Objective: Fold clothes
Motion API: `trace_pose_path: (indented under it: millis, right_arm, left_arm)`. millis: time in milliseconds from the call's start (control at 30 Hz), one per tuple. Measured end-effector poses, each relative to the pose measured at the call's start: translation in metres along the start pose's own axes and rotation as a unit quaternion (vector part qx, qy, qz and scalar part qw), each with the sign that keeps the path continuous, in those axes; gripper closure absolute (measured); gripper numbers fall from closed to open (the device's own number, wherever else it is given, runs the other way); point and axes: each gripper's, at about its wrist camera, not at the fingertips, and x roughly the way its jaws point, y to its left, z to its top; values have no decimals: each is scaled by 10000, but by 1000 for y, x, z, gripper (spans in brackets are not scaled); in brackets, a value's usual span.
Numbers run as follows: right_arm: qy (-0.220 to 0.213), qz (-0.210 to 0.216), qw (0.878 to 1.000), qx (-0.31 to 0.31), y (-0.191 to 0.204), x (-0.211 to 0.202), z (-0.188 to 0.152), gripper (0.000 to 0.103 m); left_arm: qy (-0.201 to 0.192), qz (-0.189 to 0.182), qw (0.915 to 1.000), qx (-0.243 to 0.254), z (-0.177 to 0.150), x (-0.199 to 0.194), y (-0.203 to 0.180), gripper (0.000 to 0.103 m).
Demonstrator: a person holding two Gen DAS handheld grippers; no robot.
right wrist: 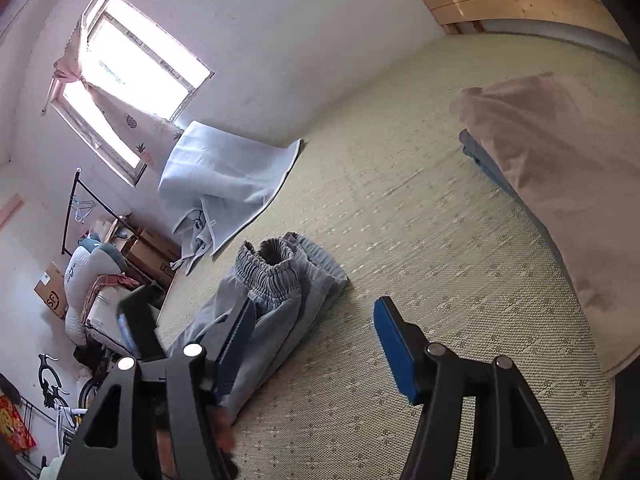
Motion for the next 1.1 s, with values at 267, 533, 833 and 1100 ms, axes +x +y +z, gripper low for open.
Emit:
trace_pose_path:
  millis: [267,533,833,1100]
  right_arm:
    - [131,171,9998,51,8,13,-2,38]
    - [354,263,9990,-6,12,24,-6,38]
    - [438,220,9988,-25,14,29,-9,38]
    - [523,259,9980,-261,28,37,-15,38]
  left_arm:
    - [722,495,9942,625,-11,49,1,33]
    - [898,168,9946,501,-20,62,0,66]
    - [1007,-146,9941,377,-16,56,3,73]
    - [674,-1186,9803,-1428,-18,-14,85,37]
